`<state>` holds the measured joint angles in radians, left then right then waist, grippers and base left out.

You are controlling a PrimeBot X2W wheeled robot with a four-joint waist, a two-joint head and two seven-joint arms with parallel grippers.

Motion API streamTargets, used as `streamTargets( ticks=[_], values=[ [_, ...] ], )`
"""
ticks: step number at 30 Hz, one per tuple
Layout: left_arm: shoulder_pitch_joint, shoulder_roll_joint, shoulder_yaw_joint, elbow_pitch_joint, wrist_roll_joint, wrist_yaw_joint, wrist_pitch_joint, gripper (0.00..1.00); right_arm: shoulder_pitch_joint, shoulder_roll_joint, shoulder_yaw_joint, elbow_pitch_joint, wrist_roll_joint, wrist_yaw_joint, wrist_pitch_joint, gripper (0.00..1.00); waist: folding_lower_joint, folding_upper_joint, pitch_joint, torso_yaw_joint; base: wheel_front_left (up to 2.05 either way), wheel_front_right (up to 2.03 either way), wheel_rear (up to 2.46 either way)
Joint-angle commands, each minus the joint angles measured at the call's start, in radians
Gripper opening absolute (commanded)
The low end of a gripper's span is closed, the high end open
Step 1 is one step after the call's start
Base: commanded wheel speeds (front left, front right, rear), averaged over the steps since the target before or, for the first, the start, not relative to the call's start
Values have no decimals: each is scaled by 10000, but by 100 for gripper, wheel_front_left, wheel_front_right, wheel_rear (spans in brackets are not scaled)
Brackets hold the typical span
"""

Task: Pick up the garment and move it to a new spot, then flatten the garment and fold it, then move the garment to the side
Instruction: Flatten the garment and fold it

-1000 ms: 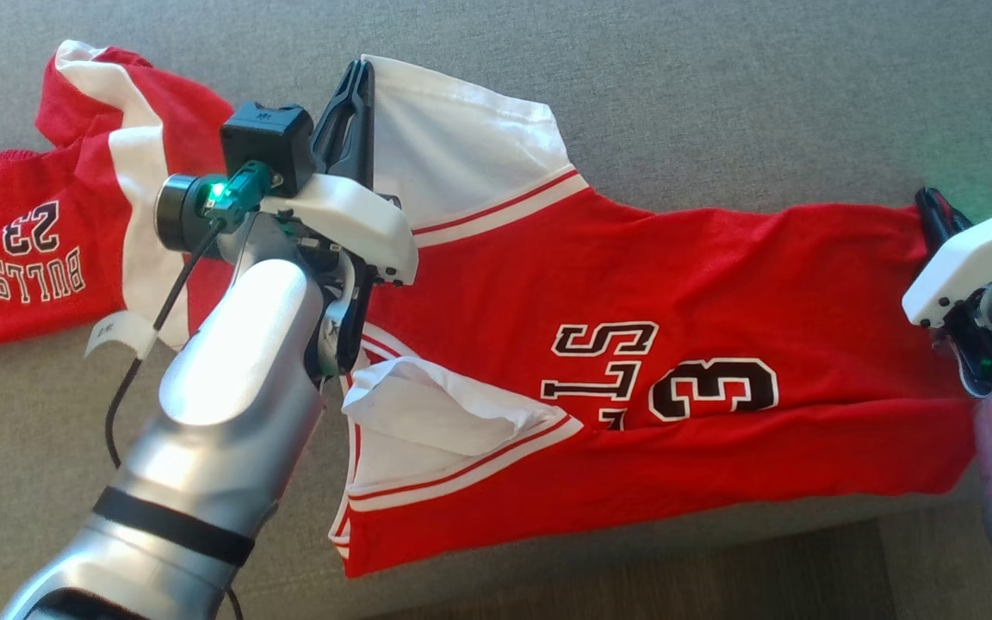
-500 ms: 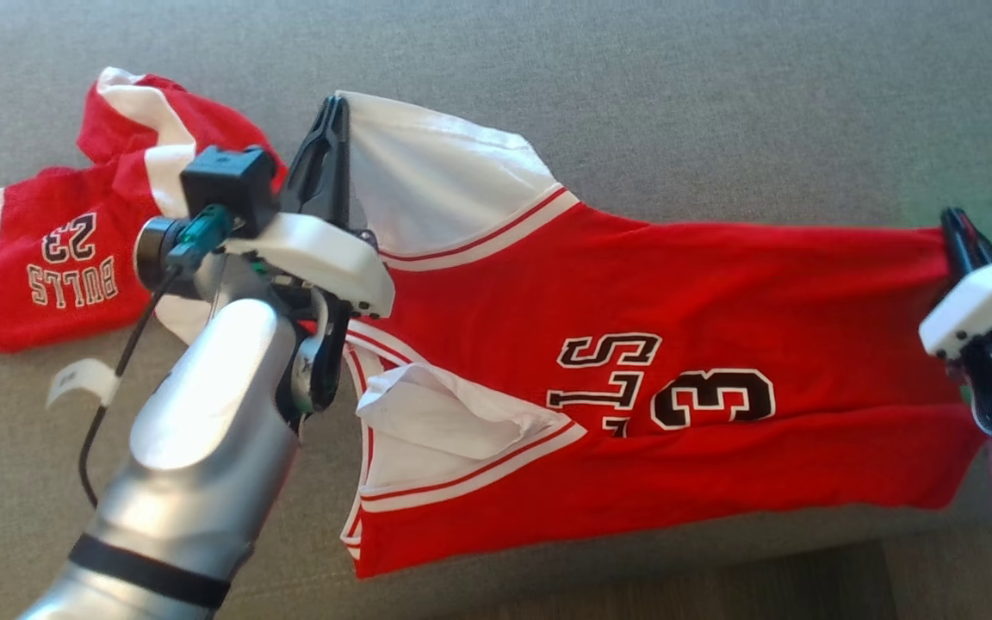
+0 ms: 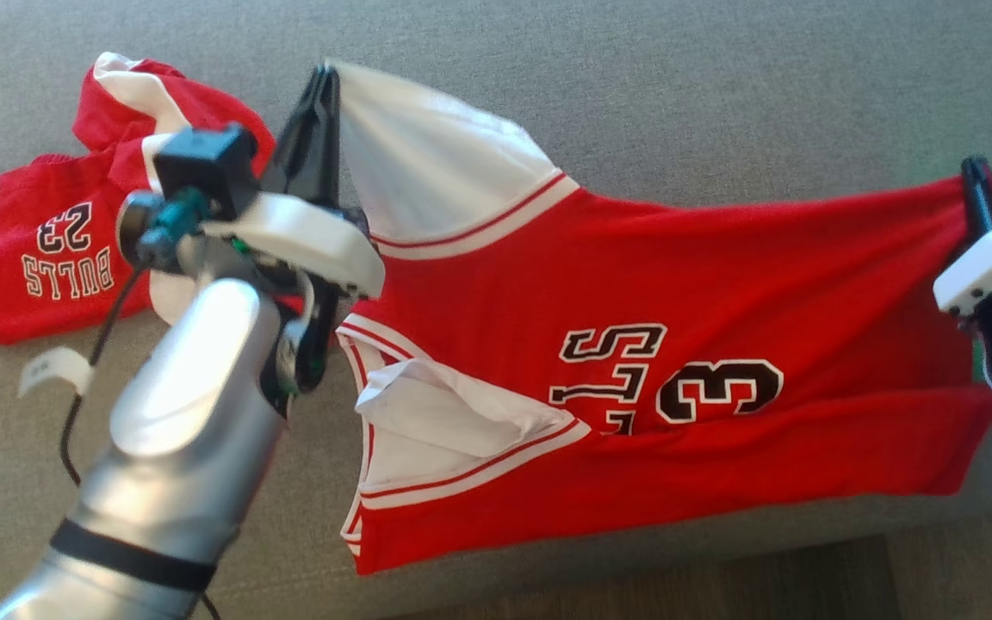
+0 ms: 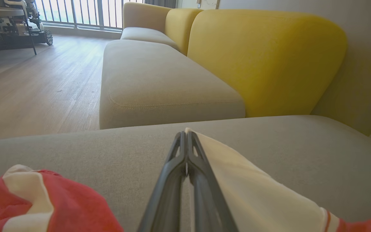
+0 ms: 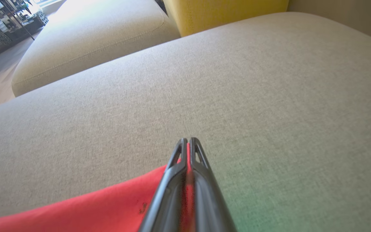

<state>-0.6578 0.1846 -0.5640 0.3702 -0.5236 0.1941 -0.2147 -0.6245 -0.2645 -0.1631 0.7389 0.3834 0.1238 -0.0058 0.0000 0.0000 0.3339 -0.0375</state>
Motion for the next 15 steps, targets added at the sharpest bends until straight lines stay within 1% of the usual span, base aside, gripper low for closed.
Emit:
streamTargets(
  ticks=[1, 5, 8, 11, 15],
  values=[
    [-600, 333, 459, -286, 10, -5, -112, 0, -194, -238, 109, -236, -82, 69, -148, 0, 0, 0, 30, -15, 0, 0, 0],
    [-854, 328, 652, -350, -14, -65, -260, 0, -373, -195, 87, 23, -77, 69, -438, 0, 0, 0, 69, -49, 0, 0, 0],
    [-749, 349, 725, -532, -56, -187, -340, 0, -282, -150, 230, 172, -32, 69, -561, 0, 0, 0, 51, -75, 0, 0, 0],
    [-390, 501, 573, -742, -29, -414, -367, 0, -105, -167, 459, 238, 49, 69, -639, 0, 0, 0, -18, -100, 0, 0, 0],
    [211, 811, 501, -1200, -53, -542, -383, 0, 175, -226, 720, 136, 235, 69, -700, 0, 0, 0, -201, -114, 0, 0, 0]
  ],
)
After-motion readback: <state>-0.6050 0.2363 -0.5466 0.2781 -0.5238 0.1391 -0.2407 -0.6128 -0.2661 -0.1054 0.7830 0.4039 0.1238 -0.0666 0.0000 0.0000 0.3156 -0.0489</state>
